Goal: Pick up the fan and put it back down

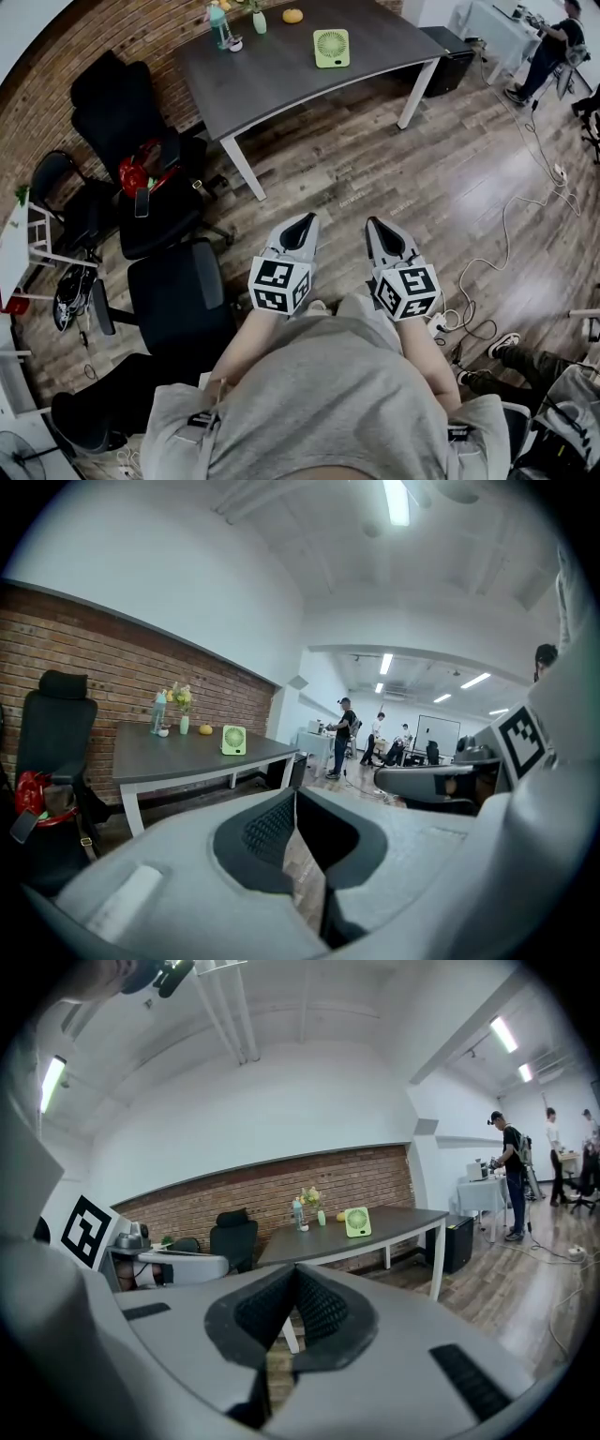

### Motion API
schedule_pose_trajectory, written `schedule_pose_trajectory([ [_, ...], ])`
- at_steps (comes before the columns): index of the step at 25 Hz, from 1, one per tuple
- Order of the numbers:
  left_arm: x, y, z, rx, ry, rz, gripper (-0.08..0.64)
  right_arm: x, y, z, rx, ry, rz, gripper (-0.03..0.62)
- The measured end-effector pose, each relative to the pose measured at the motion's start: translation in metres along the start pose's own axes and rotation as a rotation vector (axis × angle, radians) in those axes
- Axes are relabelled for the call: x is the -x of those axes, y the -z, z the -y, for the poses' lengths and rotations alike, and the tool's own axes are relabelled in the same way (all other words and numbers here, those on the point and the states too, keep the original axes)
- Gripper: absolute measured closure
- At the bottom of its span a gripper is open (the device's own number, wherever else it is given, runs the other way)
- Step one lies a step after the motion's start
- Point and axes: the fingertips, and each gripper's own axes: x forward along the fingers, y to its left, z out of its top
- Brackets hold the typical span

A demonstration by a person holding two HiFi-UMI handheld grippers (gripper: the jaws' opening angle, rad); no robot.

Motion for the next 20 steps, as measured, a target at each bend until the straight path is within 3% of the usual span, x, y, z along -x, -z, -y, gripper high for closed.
schedule_pose_trajectory([
  [12,0.004,0.005,-0.005,0.011,0.021,-0.011,0.538,0.000,0.001,-0.010,0.013,0.008,-0.001,0.591],
  [20,-0.024,0.001,-0.022,0.017,0.011,-0.029,0.538,-0.035,-0.005,0.004,0.018,-0.018,-0.001,0.588],
])
